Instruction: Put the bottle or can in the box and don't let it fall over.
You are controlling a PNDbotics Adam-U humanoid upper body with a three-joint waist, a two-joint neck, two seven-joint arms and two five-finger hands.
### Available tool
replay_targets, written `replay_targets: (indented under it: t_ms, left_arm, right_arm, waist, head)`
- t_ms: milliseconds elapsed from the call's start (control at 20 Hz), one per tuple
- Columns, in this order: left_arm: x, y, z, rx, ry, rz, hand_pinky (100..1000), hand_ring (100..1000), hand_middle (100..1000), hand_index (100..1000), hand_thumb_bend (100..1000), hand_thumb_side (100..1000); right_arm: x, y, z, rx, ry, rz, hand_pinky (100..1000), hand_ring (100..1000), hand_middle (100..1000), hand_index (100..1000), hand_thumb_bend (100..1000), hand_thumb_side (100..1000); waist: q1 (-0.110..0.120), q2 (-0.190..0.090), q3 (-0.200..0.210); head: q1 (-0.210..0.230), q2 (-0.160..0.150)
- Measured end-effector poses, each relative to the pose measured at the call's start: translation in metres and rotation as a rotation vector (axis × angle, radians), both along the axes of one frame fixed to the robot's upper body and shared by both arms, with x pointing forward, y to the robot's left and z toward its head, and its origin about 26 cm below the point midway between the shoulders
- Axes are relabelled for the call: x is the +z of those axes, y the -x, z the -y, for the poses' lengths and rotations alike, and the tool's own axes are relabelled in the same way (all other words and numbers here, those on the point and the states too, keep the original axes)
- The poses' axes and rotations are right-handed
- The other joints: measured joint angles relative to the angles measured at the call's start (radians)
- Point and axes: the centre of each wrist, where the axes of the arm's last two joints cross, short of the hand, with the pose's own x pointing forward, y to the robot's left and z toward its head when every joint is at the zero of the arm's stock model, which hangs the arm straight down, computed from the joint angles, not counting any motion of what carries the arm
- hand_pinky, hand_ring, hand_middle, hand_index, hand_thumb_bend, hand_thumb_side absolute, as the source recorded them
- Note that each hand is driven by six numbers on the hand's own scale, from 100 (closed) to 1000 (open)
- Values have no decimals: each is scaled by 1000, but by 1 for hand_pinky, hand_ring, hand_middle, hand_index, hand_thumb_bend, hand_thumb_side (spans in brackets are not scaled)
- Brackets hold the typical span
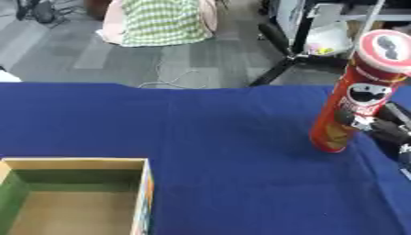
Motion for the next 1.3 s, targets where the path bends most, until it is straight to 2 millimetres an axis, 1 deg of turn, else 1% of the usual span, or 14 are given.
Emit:
replay_targets:
  t_ms: [450, 800, 1100, 1300]
  left_arm:
    - [0, 0, 0, 0, -2, 1, 937, 954, 804, 775, 100, 707]
    - [0, 0, 0, 0, -2, 1, 937, 954, 805, 775, 100, 708]
    - [0, 0, 0, 0, -3, 1, 937, 954, 806, 776, 100, 707]
    - [0, 0, 0, -1, -4, 0, 937, 954, 805, 776, 100, 707]
  right_arm:
    - [0, 0, 0, 31, -32, 0, 982, 1000, 970, 634, 816, 218]
    - [-1, 0, -1, 49, -51, -6, 981, 1000, 962, 613, 756, 164]
    - [-1, 0, -1, 66, -64, -11, 983, 1000, 956, 598, 689, 100]
    - [-2, 0, -1, 72, -72, -16, 985, 1000, 956, 585, 658, 100]
  waist:
    - [-1, 0, -3]
    - [-4, 0, -4]
    - [-4, 0, -4]
    - [-4, 0, -6]
  head:
    - [0, 0]
    - [0, 0]
    - [0, 0]
    - [0, 0]
